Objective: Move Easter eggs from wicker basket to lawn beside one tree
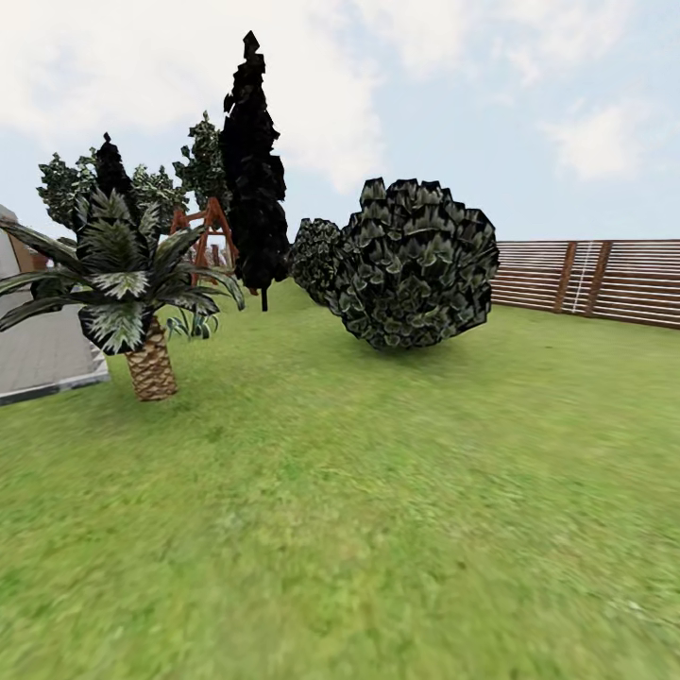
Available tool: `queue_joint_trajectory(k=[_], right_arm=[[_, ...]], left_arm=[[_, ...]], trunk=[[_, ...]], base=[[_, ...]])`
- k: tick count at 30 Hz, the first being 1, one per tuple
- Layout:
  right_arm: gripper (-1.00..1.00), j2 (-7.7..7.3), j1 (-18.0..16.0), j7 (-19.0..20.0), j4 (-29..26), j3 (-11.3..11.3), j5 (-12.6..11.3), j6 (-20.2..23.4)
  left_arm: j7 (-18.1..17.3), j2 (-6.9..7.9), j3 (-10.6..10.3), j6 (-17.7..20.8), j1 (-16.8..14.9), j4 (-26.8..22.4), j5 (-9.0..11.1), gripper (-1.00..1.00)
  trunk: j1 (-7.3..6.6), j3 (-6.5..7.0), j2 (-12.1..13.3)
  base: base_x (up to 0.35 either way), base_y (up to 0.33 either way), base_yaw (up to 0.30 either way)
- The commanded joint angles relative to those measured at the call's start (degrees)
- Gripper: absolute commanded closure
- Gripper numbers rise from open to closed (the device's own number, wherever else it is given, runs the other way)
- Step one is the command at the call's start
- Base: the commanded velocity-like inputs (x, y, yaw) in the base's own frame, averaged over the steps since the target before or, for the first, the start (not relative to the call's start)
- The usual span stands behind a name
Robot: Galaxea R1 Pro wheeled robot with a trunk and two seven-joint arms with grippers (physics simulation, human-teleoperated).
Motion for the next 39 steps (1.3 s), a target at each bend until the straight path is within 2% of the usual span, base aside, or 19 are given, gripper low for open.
queue_joint_trajectory(k=[1, 12, 25, 39], right_arm=[[-1.00, 0.02, -0.03, 0.02, 0.09, -0.01, -0.01, -0.20], [-1.00, 0.05, -0.03, 0.01, 0.08, 0.00, 0.00, -0.20], [-1.00, 0.05, -0.04, 0.01, 0.07, -0.08, 0.00, -0.21], [-1.00, -0.02, -0.03, 0.03, 0.04, -0.12, 0.00, -0.20]], left_arm=[[-0.23, 0.00, 0.13, 0.07, 0.02, -0.08, 0.49, -1.00], [-0.09, 0.00, 0.13, 0.07, 0.02, -0.09, 0.49, -1.00], [-0.10, 0.00, 0.13, 0.08, 0.02, -0.08, 0.49, -1.00], [-0.05, 0.00, 0.13, 0.11, 0.02, -0.08, 0.49, -1.00]], trunk=[[0.03, -0.05, -0.02], [0.03, -0.05, -0.02], [0.03, -0.05, -0.02], [0.03, -0.05, -0.02]], base=[[0.329, 0.000, 0.000], [0.329, 0.000, 0.031], [0.329, 0.000, 0.222], [0.330, 0.000, 0.019]])
